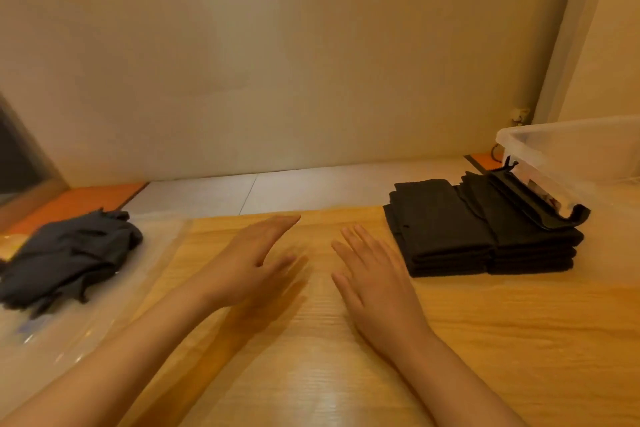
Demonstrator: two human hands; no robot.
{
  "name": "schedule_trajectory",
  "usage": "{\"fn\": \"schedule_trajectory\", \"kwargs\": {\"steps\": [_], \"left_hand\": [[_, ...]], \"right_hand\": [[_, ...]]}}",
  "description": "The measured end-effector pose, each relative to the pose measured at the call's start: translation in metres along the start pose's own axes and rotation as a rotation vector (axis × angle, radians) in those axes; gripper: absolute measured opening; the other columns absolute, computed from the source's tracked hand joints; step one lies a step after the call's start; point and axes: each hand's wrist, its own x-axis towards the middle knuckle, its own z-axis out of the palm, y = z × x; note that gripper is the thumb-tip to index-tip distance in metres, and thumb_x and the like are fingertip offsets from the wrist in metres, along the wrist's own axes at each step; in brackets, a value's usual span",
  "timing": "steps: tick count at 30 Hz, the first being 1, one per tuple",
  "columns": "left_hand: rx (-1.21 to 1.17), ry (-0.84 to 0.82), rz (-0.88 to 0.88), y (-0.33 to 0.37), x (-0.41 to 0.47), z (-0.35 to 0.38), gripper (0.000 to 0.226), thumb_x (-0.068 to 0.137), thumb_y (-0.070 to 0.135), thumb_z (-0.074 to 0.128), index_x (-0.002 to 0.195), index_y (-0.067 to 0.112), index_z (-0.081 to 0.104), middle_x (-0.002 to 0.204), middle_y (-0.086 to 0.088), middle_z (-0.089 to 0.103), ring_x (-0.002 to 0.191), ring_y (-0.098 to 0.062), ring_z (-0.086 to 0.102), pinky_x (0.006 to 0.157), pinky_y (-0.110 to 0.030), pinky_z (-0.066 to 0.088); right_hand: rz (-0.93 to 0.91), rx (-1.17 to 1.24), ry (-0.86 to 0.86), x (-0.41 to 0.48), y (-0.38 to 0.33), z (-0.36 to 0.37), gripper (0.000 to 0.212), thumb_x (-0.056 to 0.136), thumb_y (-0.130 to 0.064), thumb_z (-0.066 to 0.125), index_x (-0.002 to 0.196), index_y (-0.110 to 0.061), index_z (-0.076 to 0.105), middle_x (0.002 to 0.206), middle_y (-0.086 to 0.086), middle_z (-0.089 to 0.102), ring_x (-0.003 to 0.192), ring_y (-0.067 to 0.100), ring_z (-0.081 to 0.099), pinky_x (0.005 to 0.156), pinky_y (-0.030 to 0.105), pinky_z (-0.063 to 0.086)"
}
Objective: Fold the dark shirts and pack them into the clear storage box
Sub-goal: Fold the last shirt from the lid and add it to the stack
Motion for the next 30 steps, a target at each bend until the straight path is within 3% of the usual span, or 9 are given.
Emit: {"fn": "schedule_trajectory", "kwargs": {"steps": [3,6,10,14,17,19,25,28,30], "left_hand": [[-0.014,-0.024,-0.087,-0.039,-0.056,-0.011,0.059,0.093,0.062,0.036,0.146,0.045,0.016,0.151,0.024,0.020,0.142,0.003,0.015,0.117,-0.022,0.014],[-0.033,0.014,-0.132,-0.074,-0.099,-0.018,0.074,0.080,0.078,0.027,0.146,0.046,0.019,0.154,0.023,0.018,0.142,0.005,0.013,0.115,-0.021,0.013],[-0.060,0.187,-0.232,-0.114,-0.135,-0.031,0.066,0.087,0.065,0.035,0.147,0.041,0.026,0.155,0.025,0.014,0.142,0.006,0.010,0.116,-0.025,0.011],[-0.006,0.338,-0.341,-0.152,-0.155,-0.049,0.058,0.097,0.047,0.046,0.150,0.033,0.027,0.158,0.018,0.011,0.146,-0.001,0.005,0.119,-0.031,0.009],[-0.037,0.415,-0.452,-0.184,-0.166,-0.063,0.060,0.096,0.037,0.051,0.150,0.029,0.027,0.160,0.011,0.014,0.147,-0.008,0.008,0.120,-0.039,0.013],[-0.094,0.455,-0.518,-0.207,-0.172,-0.069,0.058,0.098,0.035,0.050,0.151,0.028,0.026,0.160,0.008,0.016,0.147,-0.011,0.010,0.120,-0.040,0.015],[-0.108,0.501,-0.601,-0.247,-0.164,-0.080,0.052,0.100,0.033,0.045,0.149,0.020,0.033,0.149,-0.003,0.041,0.139,-0.020,0.032,0.115,-0.040,0.027],[0.023,0.448,-0.612,-0.253,-0.160,-0.085,0.047,0.097,0.033,0.054,0.141,0.019,0.046,0.131,-0.005,0.056,0.125,-0.024,0.042,0.104,-0.042,0.036],[0.132,0.399,-0.586,-0.255,-0.160,-0.088,0.038,0.093,0.029,0.060,0.129,0.018,0.059,0.116,-0.003,0.062,0.113,-0.024,0.045,0.096,-0.040,0.038]], "right_hand": [[-0.129,0.024,-0.025,-0.011,-0.026,0.004,0.050,0.100,-0.044,0.028,0.145,-0.026,0.040,0.153,-0.006,0.033,0.145,0.009,0.016,0.116,0.028,0.007],[-0.260,0.023,-0.061,-0.020,-0.061,0.013,0.048,0.099,-0.043,0.033,0.143,-0.026,0.043,0.153,-0.006,0.034,0.144,0.010,0.020,0.115,0.030,0.013],[-0.380,0.079,-0.083,-0.012,-0.113,0.041,0.047,0.096,-0.041,0.039,0.137,-0.021,0.050,0.150,-0.001,0.042,0.142,0.013,0.028,0.112,0.034,0.022],[-0.433,0.151,-0.148,0.027,-0.178,0.070,0.050,0.096,-0.041,0.037,0.139,-0.019,0.048,0.148,0.001,0.044,0.141,0.016,0.030,0.113,0.032,0.018],[-0.415,0.216,-0.208,0.073,-0.227,0.087,0.053,0.098,-0.043,0.034,0.146,-0.020,0.037,0.154,-0.001,0.033,0.145,0.012,0.018,0.115,0.024,0.003],[-0.366,0.252,-0.245,0.102,-0.252,0.103,0.053,0.101,-0.042,0.036,0.149,-0.021,0.030,0.158,-0.004,0.024,0.146,0.009,0.011,0.115,0.024,0.002],[-0.162,0.262,-0.268,0.160,-0.292,0.152,0.049,0.100,-0.037,0.045,0.144,-0.017,0.038,0.145,0.002,0.043,0.135,0.020,0.036,0.109,0.035,0.031],[-0.112,0.086,-0.286,0.167,-0.296,0.158,0.026,0.099,-0.028,0.048,0.119,-0.013,0.055,0.120,0.007,0.058,0.114,0.026,0.049,0.090,0.035,0.038],[-0.111,0.124,-0.230,0.166,-0.296,0.156,0.018,0.099,-0.026,0.048,0.106,-0.012,0.057,0.106,0.007,0.061,0.103,0.025,0.051,0.081,0.035,0.040]]}}
